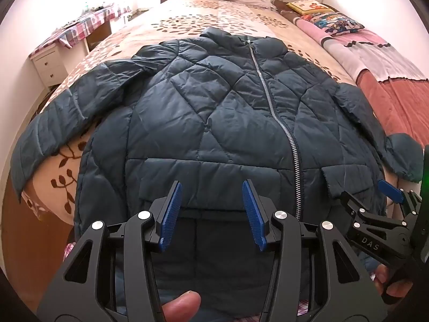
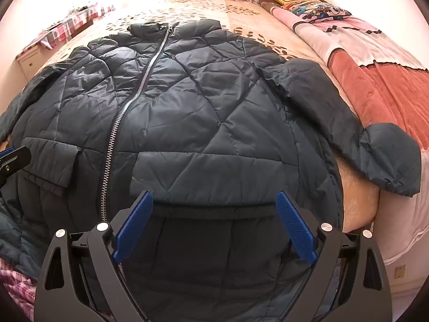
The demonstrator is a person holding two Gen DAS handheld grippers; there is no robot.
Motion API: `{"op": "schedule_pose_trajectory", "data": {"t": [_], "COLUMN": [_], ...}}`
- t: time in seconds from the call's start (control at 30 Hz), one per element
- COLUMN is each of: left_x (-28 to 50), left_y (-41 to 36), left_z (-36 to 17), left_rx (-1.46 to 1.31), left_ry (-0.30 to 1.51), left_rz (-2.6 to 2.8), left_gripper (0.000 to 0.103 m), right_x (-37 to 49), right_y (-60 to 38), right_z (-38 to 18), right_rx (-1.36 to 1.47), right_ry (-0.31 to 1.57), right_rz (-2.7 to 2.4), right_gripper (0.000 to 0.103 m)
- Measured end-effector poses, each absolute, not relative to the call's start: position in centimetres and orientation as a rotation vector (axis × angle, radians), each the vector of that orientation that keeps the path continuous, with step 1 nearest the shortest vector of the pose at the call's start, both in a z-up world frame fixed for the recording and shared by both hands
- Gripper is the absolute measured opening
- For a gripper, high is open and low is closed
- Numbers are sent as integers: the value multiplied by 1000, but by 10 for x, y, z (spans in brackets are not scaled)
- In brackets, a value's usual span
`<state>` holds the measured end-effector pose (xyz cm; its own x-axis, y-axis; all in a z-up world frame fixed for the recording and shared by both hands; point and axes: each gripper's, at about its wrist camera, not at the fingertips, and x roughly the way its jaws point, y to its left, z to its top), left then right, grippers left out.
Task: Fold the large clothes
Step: 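Position both grippers open above the dark green puffer jacket's hem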
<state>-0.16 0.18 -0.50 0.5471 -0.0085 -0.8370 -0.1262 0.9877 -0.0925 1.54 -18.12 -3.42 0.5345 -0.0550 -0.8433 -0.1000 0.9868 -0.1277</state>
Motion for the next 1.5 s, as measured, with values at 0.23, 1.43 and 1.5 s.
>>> {"op": "schedule_pose_trajectory", "data": {"t": [0.23,1.43,1.5], "left_x": [-4,7,7], "left_y": [8,20,20], "left_z": [-10,-30,-30], "left_rx": [-160,-242,-241], "left_ry": [1001,1103,1103], "left_rz": [79,117,116], "left_gripper": [47,47,47], "right_x": [16,18,18], "right_y": [-181,-183,-183], "right_z": [-35,-42,-42], "right_rx": [-170,-164,-163], "right_ry": [1010,1045,1046], "right_rz": [27,30,30], "right_gripper": [90,90,90]}}
